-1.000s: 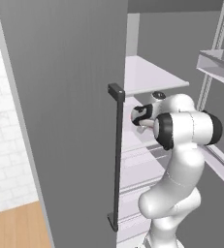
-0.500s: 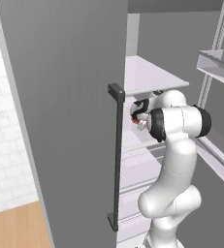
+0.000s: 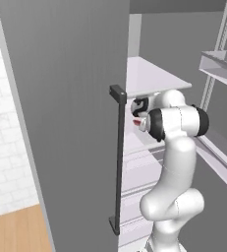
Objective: Place one bell pepper and one steak in each tupperware on the nearby counter, to pack two identical lunches.
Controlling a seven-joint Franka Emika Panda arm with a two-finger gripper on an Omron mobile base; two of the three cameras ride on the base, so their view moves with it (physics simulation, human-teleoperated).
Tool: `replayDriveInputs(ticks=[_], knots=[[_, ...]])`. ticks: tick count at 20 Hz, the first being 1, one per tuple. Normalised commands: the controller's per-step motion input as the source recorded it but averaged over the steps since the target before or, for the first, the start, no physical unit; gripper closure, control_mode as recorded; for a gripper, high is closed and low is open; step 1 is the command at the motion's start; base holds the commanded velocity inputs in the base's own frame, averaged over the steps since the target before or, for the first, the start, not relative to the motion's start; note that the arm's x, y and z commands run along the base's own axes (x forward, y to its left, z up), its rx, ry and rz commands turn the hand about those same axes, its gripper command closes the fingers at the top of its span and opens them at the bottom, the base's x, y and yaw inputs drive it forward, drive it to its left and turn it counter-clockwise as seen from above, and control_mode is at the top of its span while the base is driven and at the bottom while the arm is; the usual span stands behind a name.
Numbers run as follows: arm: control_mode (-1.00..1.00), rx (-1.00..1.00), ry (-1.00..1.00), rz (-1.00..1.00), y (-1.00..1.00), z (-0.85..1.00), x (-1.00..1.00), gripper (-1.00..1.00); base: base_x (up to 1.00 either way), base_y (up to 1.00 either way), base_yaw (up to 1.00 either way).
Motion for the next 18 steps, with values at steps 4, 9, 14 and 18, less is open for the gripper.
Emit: replayDriveInputs(ticks=[4, 9, 14, 18], knots=[[-1.0, -0.05, 0.1, 0.02, 0.0, -0.78, -0.36, 1.0, 0.0, 0.0, 0.0], [-1.0, -0.05, 0.0, 0.02, 0.0, -0.75, -0.55, 1.0, 0.0, 0.0, 0.0], [-1.0, -0.01, 0.05, 0.03, 0.0, -0.66, -0.51, 1.0, 0.0, 0.0, 0.0], [-1.0, -0.08, 0.02, 0.0, 0.08, -0.89, -0.58, 1.0, 0.0, 0.0, 0.0]])
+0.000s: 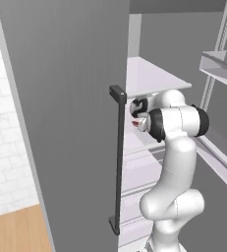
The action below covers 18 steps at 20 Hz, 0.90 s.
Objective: Place one bell pepper and one steak in each tupperware on the nearby counter, to pack two identical lunches.
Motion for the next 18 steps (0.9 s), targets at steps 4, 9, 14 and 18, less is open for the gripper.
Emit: replayDriveInputs(ticks=[4, 9, 14, 18], knots=[[-1.0, -0.12, 0.0, 0.01, 0.03, -1.0, -0.39, 1.0, 0.0, 0.0, 0.0], [-1.0, -0.09, 0.0, 0.01, 0.0, -1.0, -0.64, 1.0, 0.0, 0.0, 0.0], [-1.0, -0.17, 0.0, 0.02, 0.0, -1.0, -0.66, 1.0, 0.0, 0.0, 0.0], [-1.0, -0.15, 0.0, 0.07, -0.02, -0.98, -0.62, 1.0, 0.0, 0.0, 0.0]])
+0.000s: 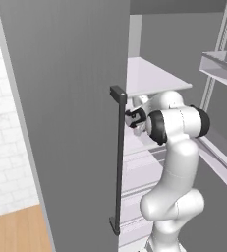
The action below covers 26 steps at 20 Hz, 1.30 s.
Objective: Place one bell pepper and one steak in each tupperware on the nearby counter, to pack two identical lunches.
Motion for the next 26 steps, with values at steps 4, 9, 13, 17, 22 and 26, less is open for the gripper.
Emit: replayDriveInputs(ticks=[4, 9, 13, 17, 22, 26], knots=[[-1.0, -0.08, 0.0, 0.13, -0.1, -0.76, -0.85, 1.0, 0.0, 0.0, 0.0], [-1.0, -0.14, -0.07, 0.15, -0.04, -0.85, -0.97, 1.0, 0.0, 0.0, 0.0], [-1.0, -0.14, -0.14, 0.18, 0.0, -0.6, -1.0, 1.0, 0.0, 0.0, 0.0], [-1.0, -0.05, -0.06, 0.18, -0.07, -0.24, -1.0, 1.0, 0.0, 0.0, 0.0], [-1.0, 0.0, 0.0, 0.23, -0.27, -0.02, -1.0, 1.0, 0.0, 0.0, 0.0], [-1.0, 0.0, 0.0, 0.25, -0.44, -0.02, -1.0, 1.0, 0.0, 0.0, 0.0]])
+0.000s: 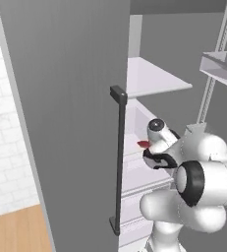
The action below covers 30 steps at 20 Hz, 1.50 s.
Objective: Place one bell pepper and one steak in each tupperware on the nearby counter, to pack two identical lunches.
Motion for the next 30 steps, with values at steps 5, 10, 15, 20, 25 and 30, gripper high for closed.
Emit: replayDriveInputs(ticks=[5, 10, 15, 20, 25, 30], knots=[[-1.0, 0.0, 0.0, 0.3, -0.15, 0.04, -1.0, 1.0, 0.0, 0.0, 0.0], [-1.0, 0.0, 0.0, 0.26, 0.11, 0.76, -0.95, 1.0, 0.0, 0.0, 0.0], [-1.0, 0.0, 0.0, 0.25, 0.25, 1.0, -0.93, 1.0, 0.0, 0.0, 0.0], [-1.0, 0.0, -0.06, 0.25, 0.18, 1.0, -0.69, 1.0, 0.0, 0.0, 0.0], [-1.0, 0.0, -0.01, 0.22, 0.22, 1.0, -0.26, 1.0, 0.0, 0.0, 0.0], [-1.0, -0.06, 0.0, 0.17, 0.41, 0.4, -0.61, 1.0, 0.0, 0.0, 0.0]])
